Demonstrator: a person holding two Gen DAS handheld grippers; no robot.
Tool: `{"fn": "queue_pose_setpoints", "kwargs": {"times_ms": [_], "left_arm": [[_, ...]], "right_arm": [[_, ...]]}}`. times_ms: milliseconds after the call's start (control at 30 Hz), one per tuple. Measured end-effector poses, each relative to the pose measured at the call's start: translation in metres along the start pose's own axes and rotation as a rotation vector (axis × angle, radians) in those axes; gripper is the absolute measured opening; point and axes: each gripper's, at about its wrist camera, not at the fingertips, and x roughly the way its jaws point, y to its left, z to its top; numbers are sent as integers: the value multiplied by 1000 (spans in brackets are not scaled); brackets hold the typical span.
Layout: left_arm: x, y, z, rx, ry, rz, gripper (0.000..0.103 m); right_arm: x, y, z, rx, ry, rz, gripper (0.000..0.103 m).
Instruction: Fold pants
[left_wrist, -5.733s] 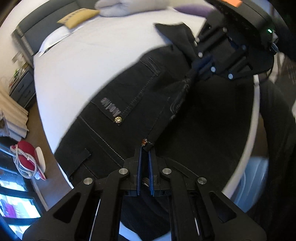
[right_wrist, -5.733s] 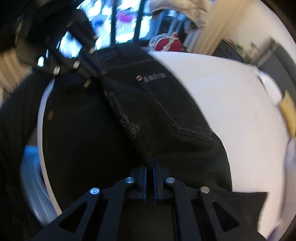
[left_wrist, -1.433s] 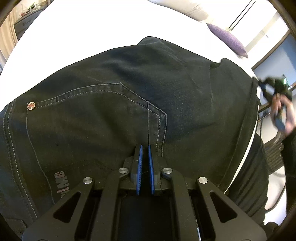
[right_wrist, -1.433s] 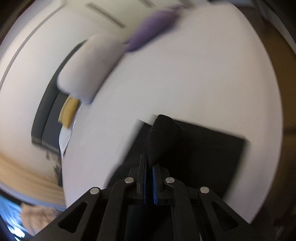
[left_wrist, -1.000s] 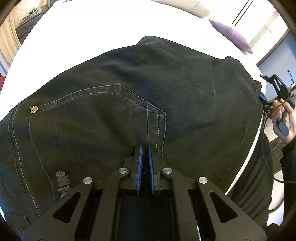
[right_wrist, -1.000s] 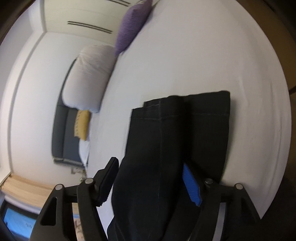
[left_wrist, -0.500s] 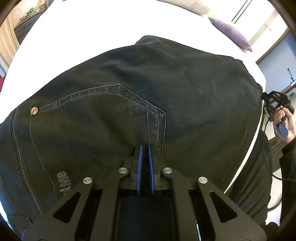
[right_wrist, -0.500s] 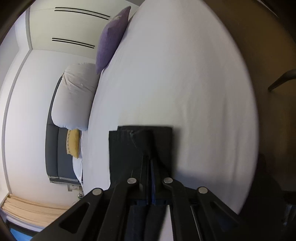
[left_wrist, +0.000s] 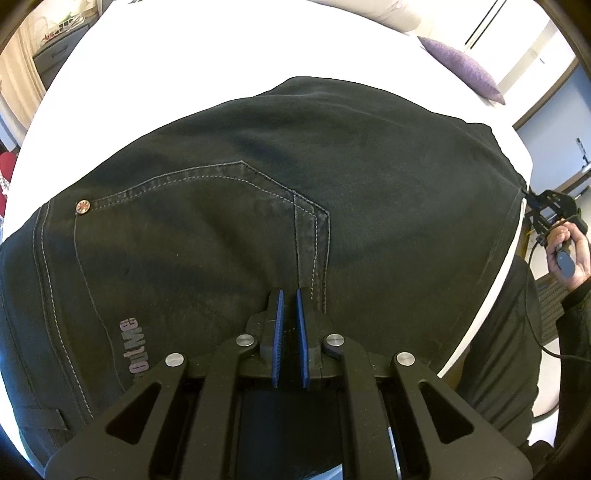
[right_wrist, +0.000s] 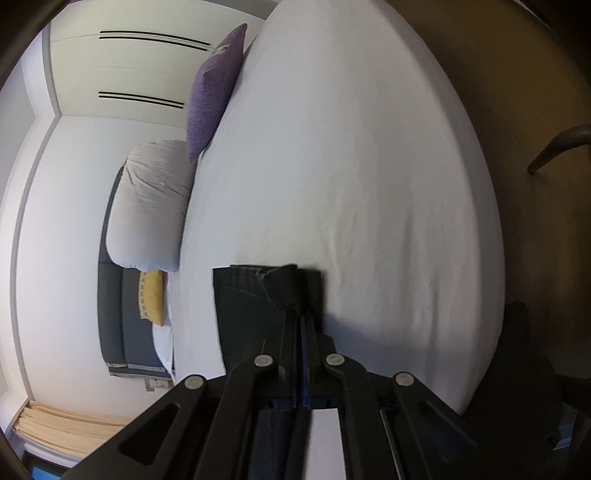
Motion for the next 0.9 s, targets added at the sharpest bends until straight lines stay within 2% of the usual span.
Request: {"fn": "queue_pose_setpoints", "kwargs": {"times_ms": [367,467,533,567,600,667,700,833,900], "left_arm": [[-6,13,-6,-26,-14,-24,7],[-6,17,-9,-36,-25,-30,7],[-6,18,-10,-34,-30,-28,7],[-6,19,-11,-36,-33,-29,7],[-6,20,-12,-37,-35,-31,7],[-7,22,-14,-41,-40,-38,7],[-7,24,-15,-46,-42,-43,7],[-8,32,-21,-60,-48,-63,7],[-9,33,-22,-62,-50,-64,7]], "right_arm": [[3,-3,1,6,-7,-26,2],[5,-2,3,-37,17,-30,4],[-12,6,1,-95,-17,-89,41],[-25,10,-2,-132,-46,-115,47],[-31,13,-4,-154,-52,-116,49],[-45,23,-17,-219,-4,-72,49],[-47,28,-27,-243,48,-37,49],[-35,50,-98,-307,330,89,49],[-22,52,-132,-299,445,106,49]]}}
